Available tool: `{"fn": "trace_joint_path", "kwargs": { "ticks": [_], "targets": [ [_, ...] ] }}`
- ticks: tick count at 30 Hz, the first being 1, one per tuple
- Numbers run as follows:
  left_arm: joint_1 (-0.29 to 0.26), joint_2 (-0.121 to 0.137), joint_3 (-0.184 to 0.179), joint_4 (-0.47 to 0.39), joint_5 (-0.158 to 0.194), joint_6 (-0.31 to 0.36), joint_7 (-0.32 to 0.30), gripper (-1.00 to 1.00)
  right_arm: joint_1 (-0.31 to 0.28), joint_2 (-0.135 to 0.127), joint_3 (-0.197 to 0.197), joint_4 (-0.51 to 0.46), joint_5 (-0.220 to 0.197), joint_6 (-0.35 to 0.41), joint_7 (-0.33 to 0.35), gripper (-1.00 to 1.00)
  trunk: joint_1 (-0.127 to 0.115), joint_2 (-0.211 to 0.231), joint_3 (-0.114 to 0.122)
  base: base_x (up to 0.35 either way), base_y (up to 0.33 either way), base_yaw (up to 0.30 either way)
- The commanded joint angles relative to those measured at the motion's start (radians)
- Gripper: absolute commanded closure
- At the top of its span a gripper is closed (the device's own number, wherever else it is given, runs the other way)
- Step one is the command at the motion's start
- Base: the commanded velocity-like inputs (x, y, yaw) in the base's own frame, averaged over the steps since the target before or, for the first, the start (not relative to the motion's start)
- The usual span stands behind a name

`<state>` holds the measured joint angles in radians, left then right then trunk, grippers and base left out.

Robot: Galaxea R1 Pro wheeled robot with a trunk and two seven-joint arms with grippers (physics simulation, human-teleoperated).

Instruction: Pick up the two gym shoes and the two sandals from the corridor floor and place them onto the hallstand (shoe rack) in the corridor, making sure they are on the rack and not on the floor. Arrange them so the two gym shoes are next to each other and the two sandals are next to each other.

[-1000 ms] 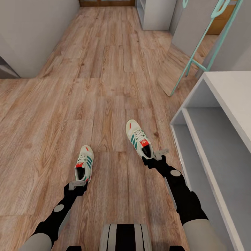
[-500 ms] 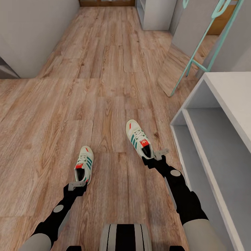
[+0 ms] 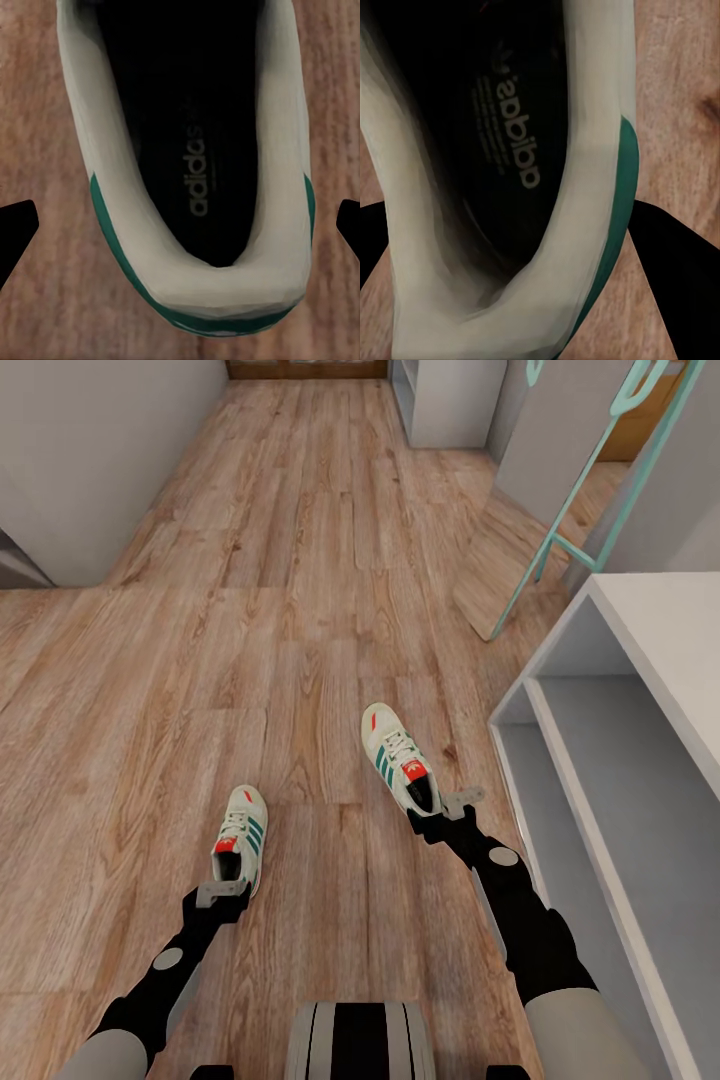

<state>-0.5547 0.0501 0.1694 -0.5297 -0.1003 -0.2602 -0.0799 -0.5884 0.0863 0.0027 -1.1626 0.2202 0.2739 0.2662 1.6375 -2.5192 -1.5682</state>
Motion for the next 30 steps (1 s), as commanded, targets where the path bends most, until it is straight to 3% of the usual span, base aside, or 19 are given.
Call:
{"fn": "trace_joint_path", "kwargs": {
  "ticks": [1,13,18,30],
  "targets": [
    [-0.001,-0.001,0.008,0.001,-0.01,-0.004,-0.008,-1.0,0.0,0.0,-0.001,-0.002,0.01,0.004,0.005,1.0,0.0,0.0,-0.001,0.004,0.0,0.0],
    [-0.001,-0.002,0.004,-0.007,-0.011,-0.004,-0.008,-1.0,-0.001,0.001,-0.001,-0.002,0.01,0.005,0.005,1.0,0.0,0.0,-0.001,0.001,0.0,0.0],
    [-0.001,-0.002,0.003,-0.007,-0.009,-0.004,-0.008,-1.0,-0.001,0.001,-0.001,-0.002,0.01,0.005,0.005,1.0,0.002,-0.001,-0.02,0.0,0.0,0.0],
    [-0.001,-0.004,0.005,-0.005,-0.009,-0.004,-0.008,-1.0,0.0,0.001,-0.001,-0.002,0.01,0.004,0.005,1.0,0.002,-0.001,-0.02,0.0,0.0,0.0]
  ]
}}
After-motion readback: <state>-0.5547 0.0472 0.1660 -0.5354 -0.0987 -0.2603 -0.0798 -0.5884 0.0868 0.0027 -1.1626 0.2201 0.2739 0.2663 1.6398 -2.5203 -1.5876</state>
